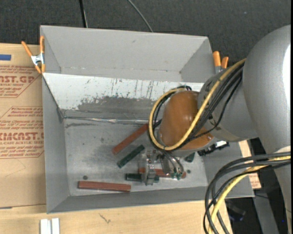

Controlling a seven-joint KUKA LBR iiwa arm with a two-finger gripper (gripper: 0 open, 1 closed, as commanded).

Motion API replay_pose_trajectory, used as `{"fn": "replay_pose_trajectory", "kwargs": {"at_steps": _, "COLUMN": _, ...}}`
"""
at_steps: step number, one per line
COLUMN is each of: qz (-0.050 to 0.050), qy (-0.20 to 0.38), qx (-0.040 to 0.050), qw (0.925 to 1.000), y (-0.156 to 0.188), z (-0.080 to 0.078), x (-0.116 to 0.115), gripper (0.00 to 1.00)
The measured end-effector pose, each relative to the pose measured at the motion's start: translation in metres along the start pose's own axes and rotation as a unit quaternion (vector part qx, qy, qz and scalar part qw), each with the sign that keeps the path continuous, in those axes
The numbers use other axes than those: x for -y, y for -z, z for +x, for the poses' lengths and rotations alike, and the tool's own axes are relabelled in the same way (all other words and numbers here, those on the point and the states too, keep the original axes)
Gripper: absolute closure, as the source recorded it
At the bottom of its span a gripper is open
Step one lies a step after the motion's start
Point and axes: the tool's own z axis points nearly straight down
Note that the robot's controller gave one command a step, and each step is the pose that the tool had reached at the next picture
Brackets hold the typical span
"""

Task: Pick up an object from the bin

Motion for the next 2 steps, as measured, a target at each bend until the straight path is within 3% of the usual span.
{"fn": "replay_pose_trajectory", "kwargs": {"at_steps": 1, "qz": 0.001, "qy": 0.179, "qx": 0.0098, "qw": 0.9838, "y": 0.0004, "z": 0.0097, "x": 0.1198, "gripper": 1.00}}
{"fn": "replay_pose_trajectory", "kwargs": {"at_steps": 2, "qz": 0.001, "qy": 0.180, "qx": 0.0096, "qw": 0.9837, "y": 0.0004, "z": 0.0096, "x": 0.1191, "gripper": 1.00}}
